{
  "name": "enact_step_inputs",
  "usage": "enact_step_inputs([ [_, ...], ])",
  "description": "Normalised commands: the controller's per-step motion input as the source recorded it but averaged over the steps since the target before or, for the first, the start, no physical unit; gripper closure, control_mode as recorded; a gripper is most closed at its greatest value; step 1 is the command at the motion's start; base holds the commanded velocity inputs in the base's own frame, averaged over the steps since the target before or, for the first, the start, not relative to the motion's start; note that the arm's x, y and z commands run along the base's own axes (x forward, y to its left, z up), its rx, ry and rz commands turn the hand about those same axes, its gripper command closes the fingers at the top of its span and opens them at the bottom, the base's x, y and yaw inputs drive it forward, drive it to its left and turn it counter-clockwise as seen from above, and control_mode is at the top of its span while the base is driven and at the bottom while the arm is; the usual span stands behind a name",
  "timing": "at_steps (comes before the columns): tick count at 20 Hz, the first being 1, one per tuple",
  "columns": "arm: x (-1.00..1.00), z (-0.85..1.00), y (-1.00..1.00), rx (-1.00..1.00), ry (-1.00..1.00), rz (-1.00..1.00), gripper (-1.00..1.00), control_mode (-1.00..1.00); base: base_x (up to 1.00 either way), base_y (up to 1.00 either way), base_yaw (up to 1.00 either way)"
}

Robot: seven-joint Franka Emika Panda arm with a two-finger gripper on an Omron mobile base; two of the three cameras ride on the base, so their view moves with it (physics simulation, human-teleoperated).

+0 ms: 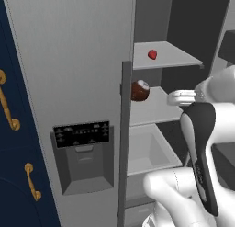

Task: Take the strawberry from the fridge and place it on top of the pancake, located on the dining counter.

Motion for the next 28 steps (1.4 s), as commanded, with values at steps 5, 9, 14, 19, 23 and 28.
enact_step_inputs([
  [5, 0.45, 0.41, 0.20, -0.07, -0.01, 0.02, -1.00, -1.00, 0.00, 0.00, 0.00],
  [9, 0.62, 0.23, -0.11, -0.01, 0.00, 0.01, -1.00, -1.00, 0.00, 0.00, 0.00],
  [14, 0.94, 0.04, -0.35, 0.01, 0.01, 0.04, -1.00, -1.00, 0.00, 0.00, 0.00],
  [19, 0.98, 0.32, 0.00, 0.00, 0.00, 0.03, -1.00, -1.00, 0.00, 0.00, 0.00],
  [23, 0.99, 0.10, 0.03, 0.00, 0.00, 0.04, -1.00, -1.00, 0.00, 0.00, 0.00],
  [28, 0.70, 0.00, 0.07, 0.00, 0.00, 0.01, -1.00, -1.00, 0.00, 0.00, 0.00],
])
